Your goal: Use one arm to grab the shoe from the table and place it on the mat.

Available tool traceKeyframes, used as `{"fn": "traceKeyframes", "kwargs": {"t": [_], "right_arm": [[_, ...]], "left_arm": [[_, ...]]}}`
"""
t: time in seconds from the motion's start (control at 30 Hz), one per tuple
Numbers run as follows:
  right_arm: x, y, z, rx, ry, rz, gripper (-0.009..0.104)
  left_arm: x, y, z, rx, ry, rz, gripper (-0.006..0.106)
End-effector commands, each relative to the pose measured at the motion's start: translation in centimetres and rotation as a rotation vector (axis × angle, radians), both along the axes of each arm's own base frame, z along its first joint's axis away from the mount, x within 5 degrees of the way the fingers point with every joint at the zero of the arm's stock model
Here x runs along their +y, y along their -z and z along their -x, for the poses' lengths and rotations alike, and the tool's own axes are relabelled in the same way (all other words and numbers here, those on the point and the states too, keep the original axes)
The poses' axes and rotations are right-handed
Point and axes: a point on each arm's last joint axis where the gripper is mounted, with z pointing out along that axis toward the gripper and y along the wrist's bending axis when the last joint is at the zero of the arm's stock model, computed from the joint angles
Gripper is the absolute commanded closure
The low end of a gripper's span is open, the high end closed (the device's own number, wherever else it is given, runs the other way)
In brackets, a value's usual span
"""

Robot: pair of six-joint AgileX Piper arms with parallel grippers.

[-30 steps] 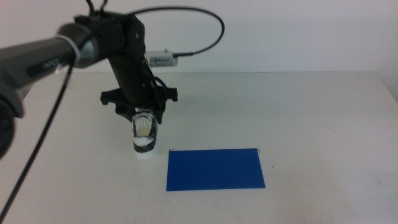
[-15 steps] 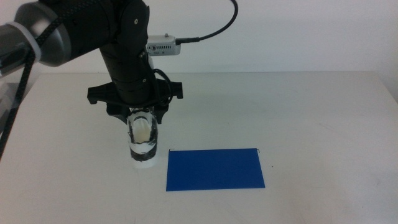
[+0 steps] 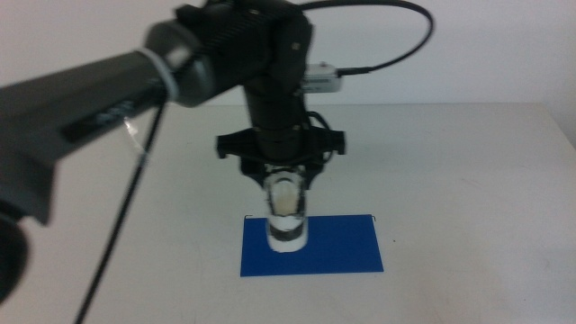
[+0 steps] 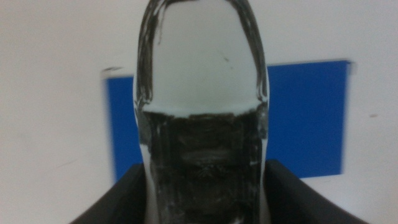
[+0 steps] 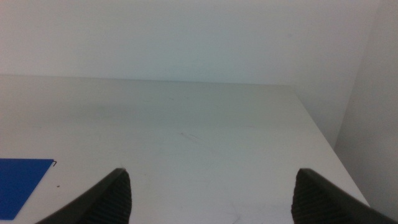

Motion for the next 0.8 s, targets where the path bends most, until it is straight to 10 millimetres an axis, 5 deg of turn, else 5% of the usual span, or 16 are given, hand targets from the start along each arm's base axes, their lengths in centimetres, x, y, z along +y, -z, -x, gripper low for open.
{"fn": "traceKeyframes", "kwargs": {"t": [0.0,0.27,0.77], "right_arm": [[0.0,-1.2,0.2,-0.109,0.0,0.024,0.029],[0.0,-1.2,0.2,-0.109,0.0,0.024,0.029],[0.0,-1.2,0.2,-0.109,0.0,0.024,0.029]], "left_arm": [[-0.8,-2.8,1.0,-0.01,0.016,0.017,0.093],[-3.9,-1.3,0.7,0.037,0.064,0.076,0.093],[-3.8,-1.2,0.3,0.019,-0.011,0.072,0.093]]}}
